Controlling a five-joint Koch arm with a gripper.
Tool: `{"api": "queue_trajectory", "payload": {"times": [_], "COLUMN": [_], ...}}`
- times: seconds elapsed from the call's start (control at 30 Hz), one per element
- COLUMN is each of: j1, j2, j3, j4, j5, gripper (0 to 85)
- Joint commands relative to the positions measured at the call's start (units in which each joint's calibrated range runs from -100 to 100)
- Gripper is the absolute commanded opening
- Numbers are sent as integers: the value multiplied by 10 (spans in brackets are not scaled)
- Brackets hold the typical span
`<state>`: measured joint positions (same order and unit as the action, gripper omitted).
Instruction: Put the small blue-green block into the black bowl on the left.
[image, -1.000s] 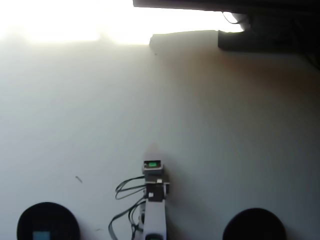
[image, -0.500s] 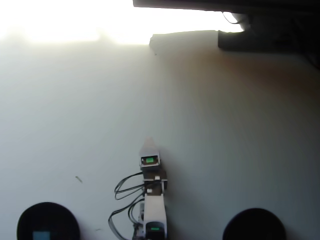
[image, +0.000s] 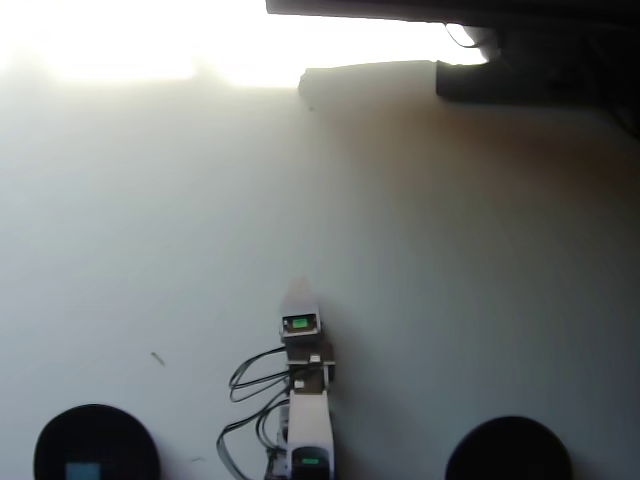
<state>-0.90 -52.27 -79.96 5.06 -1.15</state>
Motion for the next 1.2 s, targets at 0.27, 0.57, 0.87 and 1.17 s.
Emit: {"api": "queue_trajectory", "payload": {"times": [0.27,0.57,0.87,1.17], "j1": [-4,-4,-4,-4], "j2": [-5,-5,-5,-5], "j3": [-4,-4,-4,-4], "j4": [-35,-35,-35,-35], "j5": [-1,-1,-1,-1], "gripper": [494,494,493,493]}}
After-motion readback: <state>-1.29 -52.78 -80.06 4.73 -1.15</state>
